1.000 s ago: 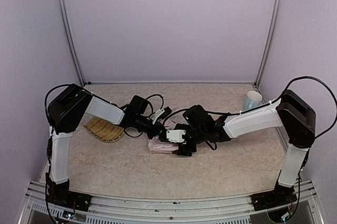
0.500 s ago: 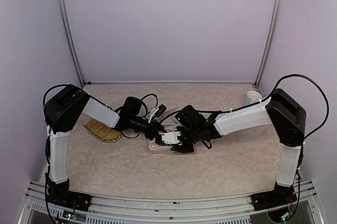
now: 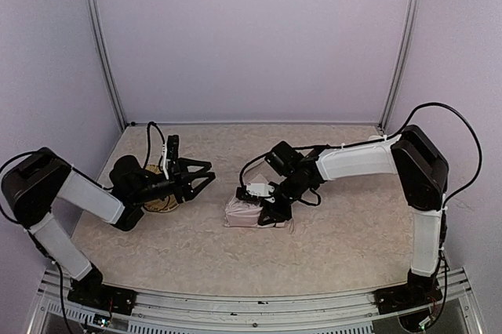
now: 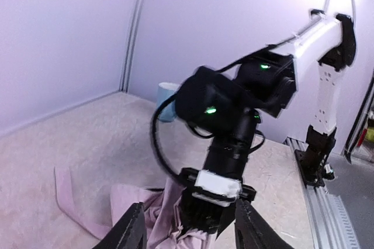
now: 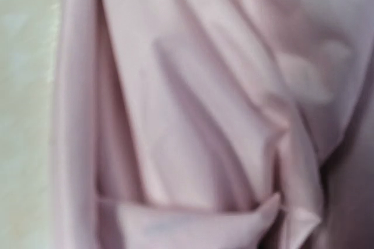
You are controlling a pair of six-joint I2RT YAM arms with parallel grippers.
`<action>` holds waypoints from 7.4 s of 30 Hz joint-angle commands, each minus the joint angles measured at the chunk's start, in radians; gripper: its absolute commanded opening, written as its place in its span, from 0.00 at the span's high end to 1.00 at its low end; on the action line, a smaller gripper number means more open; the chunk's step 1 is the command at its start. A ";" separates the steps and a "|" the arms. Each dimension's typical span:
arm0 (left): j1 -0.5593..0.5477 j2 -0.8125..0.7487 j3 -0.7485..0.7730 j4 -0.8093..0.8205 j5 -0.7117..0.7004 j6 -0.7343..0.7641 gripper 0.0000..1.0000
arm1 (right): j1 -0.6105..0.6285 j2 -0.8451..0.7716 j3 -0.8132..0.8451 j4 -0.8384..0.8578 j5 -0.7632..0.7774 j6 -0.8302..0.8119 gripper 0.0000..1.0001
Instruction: Put away the umbrella
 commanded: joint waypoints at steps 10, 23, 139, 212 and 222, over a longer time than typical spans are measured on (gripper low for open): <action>-0.423 -0.155 0.179 -0.980 -0.509 1.012 0.29 | -0.087 0.153 0.033 -0.484 -0.348 -0.016 0.69; -0.466 0.240 0.436 -1.080 -0.628 1.130 0.28 | -0.110 0.222 0.072 -0.413 -0.348 -0.031 0.68; -0.373 0.451 0.698 -1.542 -0.482 1.037 0.72 | -0.195 -0.047 -0.018 0.009 -0.324 0.038 0.32; -0.262 -0.129 0.181 -0.901 -0.304 0.917 0.42 | -0.052 0.001 -0.145 -0.303 -0.090 -0.092 0.72; -0.435 0.064 0.352 -1.039 -0.567 1.114 0.33 | -0.078 0.184 -0.009 -0.474 -0.182 -0.061 0.70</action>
